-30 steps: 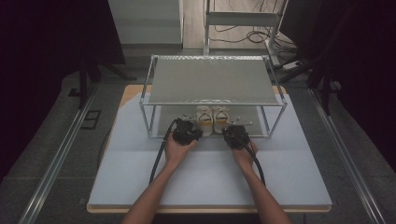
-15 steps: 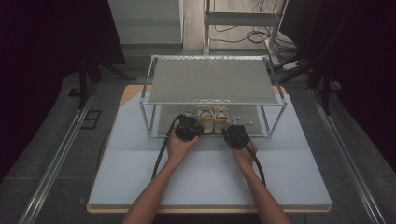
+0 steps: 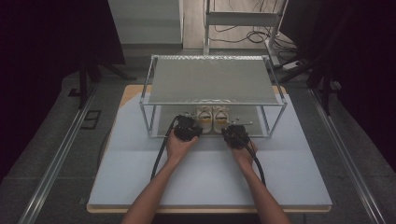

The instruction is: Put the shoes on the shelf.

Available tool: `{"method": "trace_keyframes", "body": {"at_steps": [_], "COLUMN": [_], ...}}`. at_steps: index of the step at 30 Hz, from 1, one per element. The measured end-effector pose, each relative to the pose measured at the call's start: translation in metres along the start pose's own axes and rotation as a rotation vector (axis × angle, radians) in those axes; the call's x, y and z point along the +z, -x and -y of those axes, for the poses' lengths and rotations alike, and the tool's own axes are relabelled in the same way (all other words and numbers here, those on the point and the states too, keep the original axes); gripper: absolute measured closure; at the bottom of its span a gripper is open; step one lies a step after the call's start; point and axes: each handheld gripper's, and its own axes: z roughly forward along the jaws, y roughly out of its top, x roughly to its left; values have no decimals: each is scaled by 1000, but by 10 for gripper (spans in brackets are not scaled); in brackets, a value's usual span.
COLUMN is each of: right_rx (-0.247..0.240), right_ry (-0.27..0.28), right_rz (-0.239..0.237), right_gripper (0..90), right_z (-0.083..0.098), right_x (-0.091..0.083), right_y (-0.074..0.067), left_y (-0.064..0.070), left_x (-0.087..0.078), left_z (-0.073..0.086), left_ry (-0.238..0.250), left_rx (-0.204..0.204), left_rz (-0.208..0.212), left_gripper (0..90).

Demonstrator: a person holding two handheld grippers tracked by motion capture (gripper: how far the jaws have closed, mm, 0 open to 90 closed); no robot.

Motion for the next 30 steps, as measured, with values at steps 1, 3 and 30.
{"method": "trace_keyframes", "body": {"at_steps": [1, 3, 30], "right_rx": [2, 3, -66], "right_ry": [2, 9, 125], "right_rz": [1, 0, -105], "right_gripper": [893, 893, 884], "right_z": [0, 1, 34], "right_x": [-1, -4, -84], "right_y": [0, 2, 8], "left_y": [-1, 0, -9], "left_x": [-3, -8, -78], "left_z": [0, 2, 71], "left_ry": [6, 16, 87], "left_rx": [21, 29, -9], "left_rz": [4, 14, 84], "left_gripper": [787, 791, 797]}}
